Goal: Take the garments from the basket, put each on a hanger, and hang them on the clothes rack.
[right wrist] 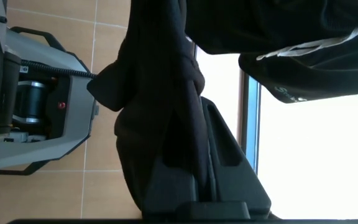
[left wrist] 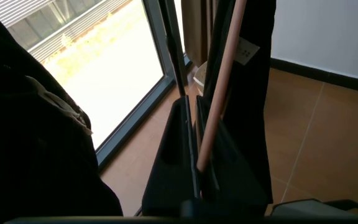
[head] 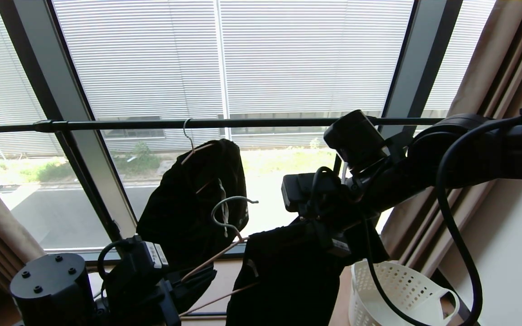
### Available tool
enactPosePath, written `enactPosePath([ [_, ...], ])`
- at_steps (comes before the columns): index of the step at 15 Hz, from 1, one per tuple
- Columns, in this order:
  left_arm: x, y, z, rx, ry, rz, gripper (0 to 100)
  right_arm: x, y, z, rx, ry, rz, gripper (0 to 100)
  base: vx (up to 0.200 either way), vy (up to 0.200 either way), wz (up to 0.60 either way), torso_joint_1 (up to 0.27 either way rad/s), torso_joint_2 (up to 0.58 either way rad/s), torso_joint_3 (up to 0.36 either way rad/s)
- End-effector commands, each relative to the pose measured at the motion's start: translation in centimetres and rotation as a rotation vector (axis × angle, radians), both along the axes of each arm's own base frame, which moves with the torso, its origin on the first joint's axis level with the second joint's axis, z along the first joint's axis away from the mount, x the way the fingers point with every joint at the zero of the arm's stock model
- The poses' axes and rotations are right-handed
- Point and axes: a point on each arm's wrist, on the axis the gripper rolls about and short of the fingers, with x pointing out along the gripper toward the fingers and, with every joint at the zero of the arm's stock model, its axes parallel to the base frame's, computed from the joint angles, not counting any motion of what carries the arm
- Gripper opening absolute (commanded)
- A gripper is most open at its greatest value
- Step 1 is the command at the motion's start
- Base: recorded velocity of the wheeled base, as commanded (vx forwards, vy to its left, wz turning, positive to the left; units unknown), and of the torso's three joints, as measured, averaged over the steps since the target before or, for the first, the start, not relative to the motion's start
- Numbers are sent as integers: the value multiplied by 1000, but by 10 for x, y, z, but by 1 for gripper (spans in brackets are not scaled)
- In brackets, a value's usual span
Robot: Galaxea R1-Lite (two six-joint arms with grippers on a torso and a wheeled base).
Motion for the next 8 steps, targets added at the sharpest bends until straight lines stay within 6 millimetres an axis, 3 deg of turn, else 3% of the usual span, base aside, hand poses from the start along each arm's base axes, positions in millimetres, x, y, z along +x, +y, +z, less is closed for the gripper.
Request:
enactPosePath([
  [1, 0, 0, -8, 23, 37, -1, 0, -1, -1, 1, 2, -2, 0, 0, 0, 0, 0, 0, 0, 0],
  [2, -1, 0, -8, 25, 34, -2, 0, -1, -1, 1, 3, -3, 0, 0, 0, 0, 0, 0, 0, 0],
  [3, -1, 0, -8, 28, 36, -2, 100, -1, -1, 2, 5, -6, 0, 0, 0, 0, 0, 0, 0, 0],
  [8, 0, 1, -8, 4, 65, 14, 100, -2, -2, 2, 3, -3, -1, 0, 0, 0, 0, 0, 0, 0],
])
